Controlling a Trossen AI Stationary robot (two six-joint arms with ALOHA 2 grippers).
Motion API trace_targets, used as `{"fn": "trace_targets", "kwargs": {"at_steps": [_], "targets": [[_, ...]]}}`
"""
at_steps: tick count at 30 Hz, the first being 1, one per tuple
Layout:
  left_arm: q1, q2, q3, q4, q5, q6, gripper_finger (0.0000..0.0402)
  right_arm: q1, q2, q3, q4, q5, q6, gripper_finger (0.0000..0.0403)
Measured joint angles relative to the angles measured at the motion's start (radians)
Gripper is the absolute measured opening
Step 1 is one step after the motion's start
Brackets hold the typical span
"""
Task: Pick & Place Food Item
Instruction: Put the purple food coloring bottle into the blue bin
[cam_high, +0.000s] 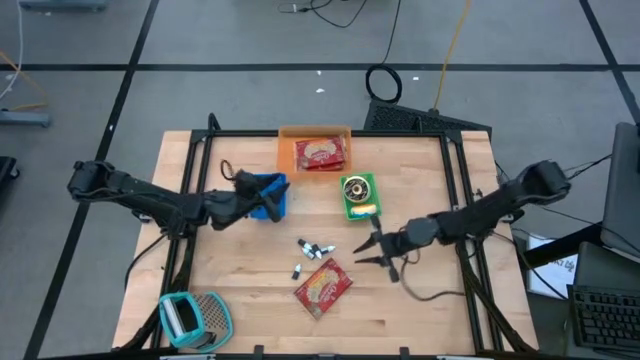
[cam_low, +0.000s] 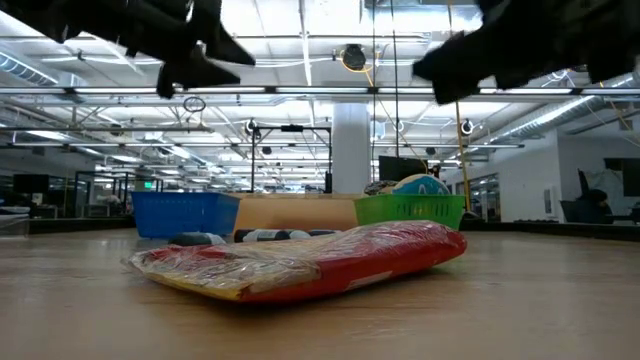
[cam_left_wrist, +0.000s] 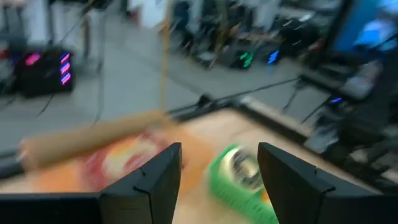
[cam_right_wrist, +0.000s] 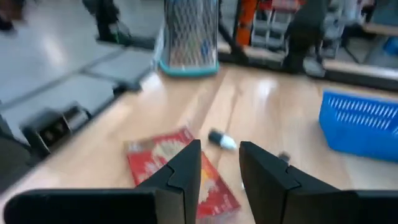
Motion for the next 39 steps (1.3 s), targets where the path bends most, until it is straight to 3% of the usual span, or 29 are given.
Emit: {"fn": "trace_targets", "kwargs": {"at_steps": [5, 11, 15, 18, 23, 31, 39], "targets": [[-0.002, 0.004, 0.000, 0.151, 0.134, 0.166, 0.0214, -0.038, 0.216, 0.115, -0.062, 0.028, -0.012, 0.0100], [-0.002, 0.006, 0.000, 0.115, 0.223, 0.163, 0.0214, -0.092, 0.382, 0.280, -0.280, 0.024, -0.120, 0.0120], [-0.002, 0.018, -0.002, 0.102, 0.240, 0.167, 0.0214, -0.135, 0.447, 0.360, -0.381, 0.019, -0.142, 0.0152], [0.000, 0.024, -0.001, 0.104, 0.238, 0.167, 0.0214, -0.170, 0.490, 0.391, -0.375, -0.060, -0.138, 0.0173], [0.006, 0.046, -0.001, 0.097, 0.235, 0.166, 0.0214, -0.203, 0.552, 0.411, -0.373, -0.106, -0.134, 0.0181], [0.019, 0.105, -0.001, 0.088, 0.233, 0.166, 0.0214, -0.208, 0.558, 0.410, -0.376, -0.107, -0.138, 0.0146], [0.045, 0.121, -0.001, 0.090, 0.234, 0.140, 0.0214, -0.209, 0.549, 0.410, -0.390, -0.104, -0.185, 0.0073]]}}
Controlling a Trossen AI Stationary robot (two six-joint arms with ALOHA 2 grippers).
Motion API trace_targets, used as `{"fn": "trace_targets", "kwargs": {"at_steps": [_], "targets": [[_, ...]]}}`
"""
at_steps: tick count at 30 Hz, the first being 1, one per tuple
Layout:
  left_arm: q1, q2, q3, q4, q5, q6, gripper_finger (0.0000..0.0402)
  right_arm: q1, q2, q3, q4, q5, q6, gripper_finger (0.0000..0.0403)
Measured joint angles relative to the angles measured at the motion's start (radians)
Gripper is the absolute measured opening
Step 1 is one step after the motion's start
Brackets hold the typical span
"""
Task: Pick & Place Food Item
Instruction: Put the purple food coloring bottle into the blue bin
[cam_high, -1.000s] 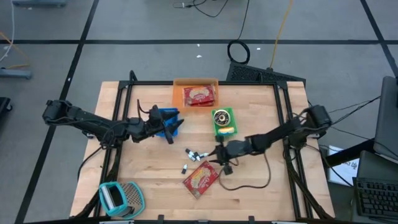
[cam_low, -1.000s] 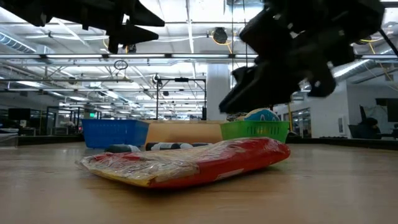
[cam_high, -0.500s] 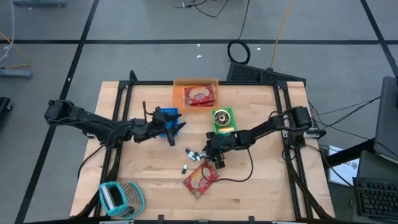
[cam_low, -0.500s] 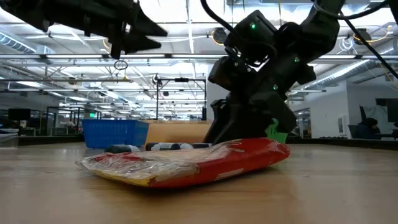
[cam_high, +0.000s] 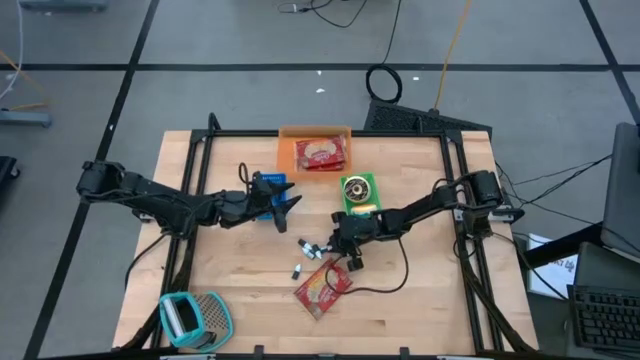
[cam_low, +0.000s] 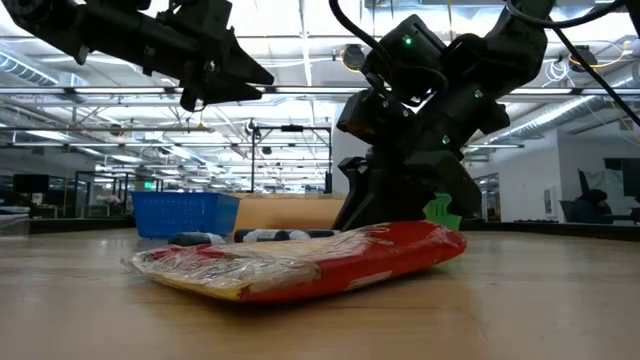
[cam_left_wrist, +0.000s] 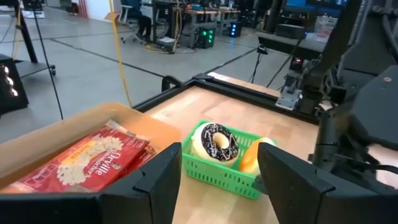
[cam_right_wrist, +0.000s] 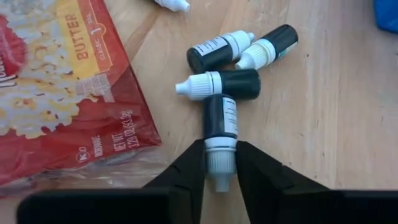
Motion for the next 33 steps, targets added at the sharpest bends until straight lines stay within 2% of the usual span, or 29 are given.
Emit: {"fn": "trace_targets", "kwargs": {"at_steps": [4, 8, 13, 16, 20, 25, 28, 33], "targets": [[0.000, 0.000, 0.000, 0.000, 0.000, 0.000, 0.0214, 0.000, 0.000, 0.000, 0.000, 0.001, -0.010, 0.0046], [0.000, 0.000, 0.000, -0.012, 0.002, -0.035, 0.0214, 0.000, -0.039, -0.003, -0.031, 0.019, -0.033, 0.0052], [0.000, 0.000, 0.000, -0.024, 0.004, -0.149, 0.0214, 0.000, -0.142, -0.003, -0.111, 0.127, -0.078, 0.0065], [0.000, 0.000, 0.000, -0.023, 0.028, -0.180, 0.0214, 0.000, -0.216, -0.007, -0.172, 0.218, -0.116, 0.0057], [0.000, 0.006, 0.000, -0.020, 0.062, -0.271, 0.0214, 0.001, -0.307, -0.043, -0.160, 0.349, -0.161, 0.0049], [-0.002, 0.092, 0.000, 0.057, 0.060, -0.401, 0.0214, 0.000, -0.384, -0.110, -0.060, 0.453, -0.231, 0.0051], [-0.002, 0.184, 0.000, 0.173, 0.067, -0.465, 0.0214, 0.000, -0.407, -0.155, 0.050, 0.449, -0.271, 0.0051], [-0.002, 0.306, 0.001, 0.395, 0.119, -0.468, 0.0214, 0.000, -0.405, -0.204, 0.233, 0.446, -0.345, 0.0051]]}}
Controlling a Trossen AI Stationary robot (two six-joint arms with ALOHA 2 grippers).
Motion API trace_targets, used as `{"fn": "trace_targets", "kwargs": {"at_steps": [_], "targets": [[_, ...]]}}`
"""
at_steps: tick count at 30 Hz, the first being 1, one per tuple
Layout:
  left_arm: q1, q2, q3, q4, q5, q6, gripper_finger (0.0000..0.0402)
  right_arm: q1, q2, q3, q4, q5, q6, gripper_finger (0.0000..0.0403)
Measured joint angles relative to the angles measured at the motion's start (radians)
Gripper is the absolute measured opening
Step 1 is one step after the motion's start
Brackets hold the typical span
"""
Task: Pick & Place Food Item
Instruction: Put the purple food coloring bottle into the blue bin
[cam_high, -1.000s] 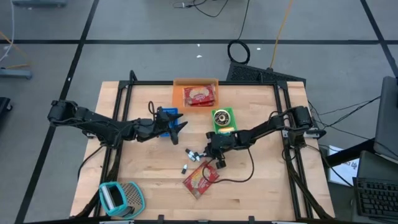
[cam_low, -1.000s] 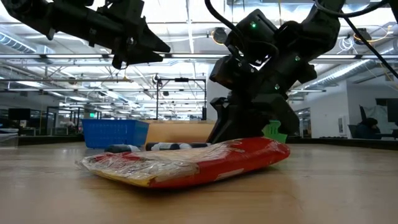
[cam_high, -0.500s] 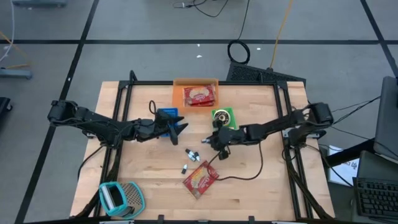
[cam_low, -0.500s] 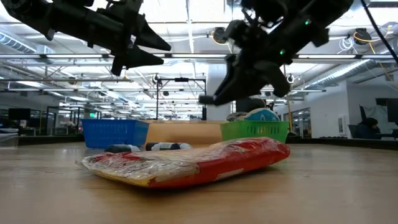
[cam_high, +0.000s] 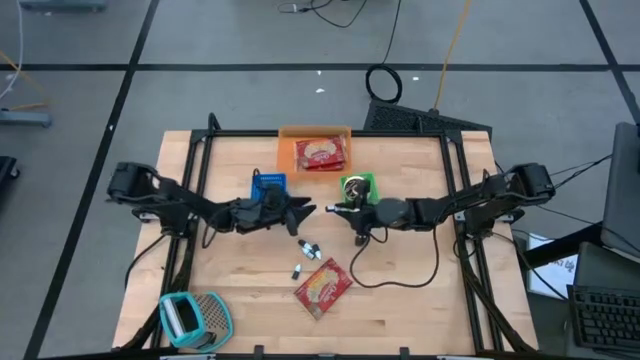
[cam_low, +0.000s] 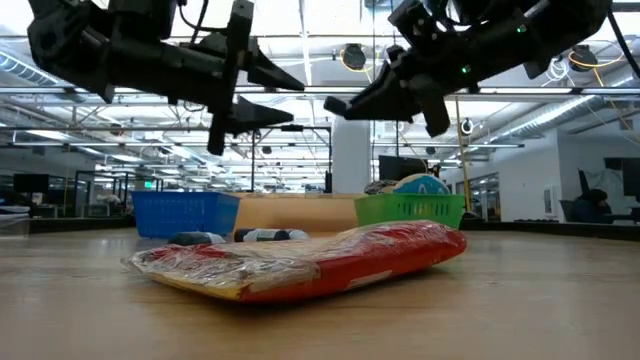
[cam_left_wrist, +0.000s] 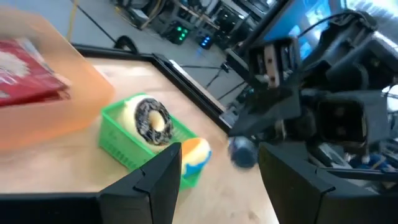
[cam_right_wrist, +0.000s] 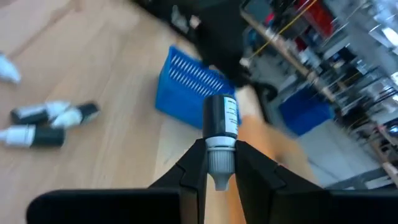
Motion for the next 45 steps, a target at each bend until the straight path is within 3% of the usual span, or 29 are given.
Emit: {"fn": "trace_targets", "kwargs": {"at_steps": [10, 17, 27, 31, 38, 45], "targets": [[0.000, 0.128, 0.168, -0.012, 0.062, 0.022, 0.0214, -0.005, 0.000, -0.004, 0.051, 0.000, -0.055, 0.0052], [0.005, 0.172, 0.311, -0.202, 0.060, 0.085, 0.0214, -0.005, 0.000, -0.005, 0.058, -0.002, -0.098, 0.0052], [0.028, 0.173, 0.342, -0.266, 0.095, -0.039, 0.0212, -0.005, 0.000, -0.004, 0.087, -0.001, -0.150, 0.0052], [0.034, 0.172, 0.342, -0.288, 0.100, -0.097, 0.0183, -0.005, 0.001, -0.004, 0.087, -0.001, -0.173, 0.0052], [0.049, 0.172, 0.342, -0.299, 0.097, -0.094, 0.0073, -0.005, 0.001, -0.004, 0.070, 0.003, -0.104, 0.0059], [0.085, 0.172, 0.342, -0.300, 0.101, -0.072, 0.0068, -0.007, 0.001, -0.003, 0.060, -0.014, 0.085, 0.0137]]}}
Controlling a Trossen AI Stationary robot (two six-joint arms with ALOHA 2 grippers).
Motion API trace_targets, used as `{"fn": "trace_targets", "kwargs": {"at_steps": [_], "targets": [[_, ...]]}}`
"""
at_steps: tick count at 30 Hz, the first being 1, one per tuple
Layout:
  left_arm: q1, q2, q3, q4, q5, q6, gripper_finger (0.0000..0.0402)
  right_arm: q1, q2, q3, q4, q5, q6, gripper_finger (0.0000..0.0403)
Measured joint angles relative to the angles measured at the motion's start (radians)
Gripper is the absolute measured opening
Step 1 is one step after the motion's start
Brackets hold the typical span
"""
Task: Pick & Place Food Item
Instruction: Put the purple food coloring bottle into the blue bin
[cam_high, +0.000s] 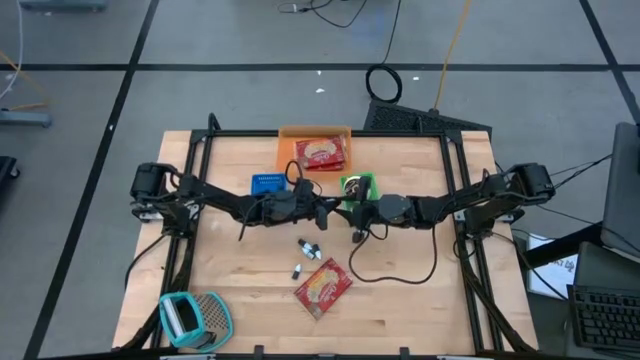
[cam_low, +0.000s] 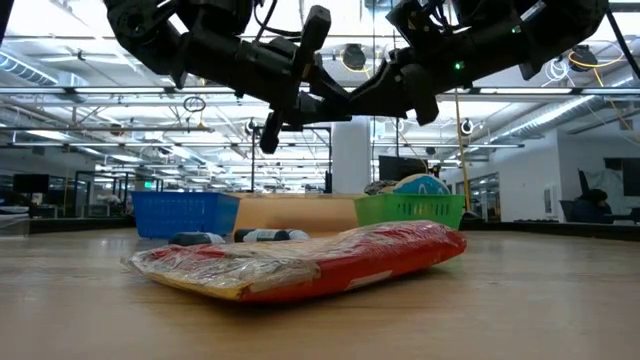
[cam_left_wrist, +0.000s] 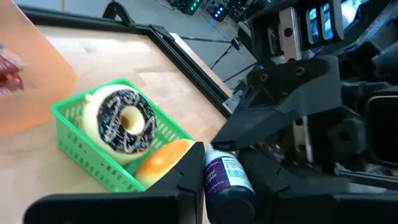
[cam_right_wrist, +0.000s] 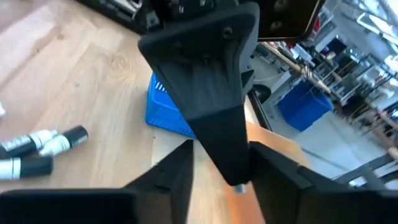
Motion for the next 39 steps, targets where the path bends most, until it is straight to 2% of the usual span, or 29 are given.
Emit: {"fn": "trace_targets", "kwargs": {"at_steps": [4, 7, 9, 12, 15, 18, 22, 25, 28, 35, 39], "targets": [[0.014, 0.000, 0.000, 0.002, -0.005, 0.053, 0.0068, 0.000, -0.024, 0.002, -0.043, -0.012, 0.075, 0.0190], [0.018, 0.000, 0.000, 0.009, -0.052, 0.121, 0.0067, -0.009, -0.058, 0.003, -0.093, -0.016, 0.126, 0.0222], [0.026, 0.001, 0.000, 0.006, -0.110, 0.147, 0.0067, -0.014, -0.095, 0.001, -0.155, -0.031, 0.152, 0.0238], [0.039, -0.013, 0.000, -0.008, -0.138, 0.154, 0.0067, -0.024, -0.158, 0.001, -0.255, -0.037, 0.181, 0.0255], [0.045, -0.072, -0.001, -0.103, -0.135, 0.171, 0.0067, -0.051, -0.236, 0.001, -0.360, -0.017, 0.213, 0.0262], [0.044, -0.169, -0.001, -0.272, -0.185, 0.180, 0.0067, -0.074, -0.311, 0.001, -0.470, -0.018, 0.238, 0.0260], [-0.001, -0.302, 0.000, -0.495, -0.342, 0.163, 0.0067, -0.110, -0.399, -0.020, -0.541, -0.015, 0.249, 0.0252], [-0.061, -0.345, -0.008, -0.618, -0.510, 0.112, 0.0067, -0.134, -0.466, -0.085, -0.490, -0.017, 0.234, 0.0248], [-0.111, -0.354, -0.052, -0.645, -0.606, 0.050, 0.0067, -0.157, -0.536, -0.146, -0.401, -0.016, 0.214, 0.0245], [-0.162, -0.346, -0.202, -0.655, -0.694, -0.220, 0.0067, -0.163, -0.661, -0.197, -0.376, -0.015, 0.191, 0.0244], [-0.165, -0.346, -0.267, -0.652, -0.684, -0.369, 0.0067, -0.163, -0.713, -0.200, -0.421, -0.015, 0.211, 0.0242]]}}
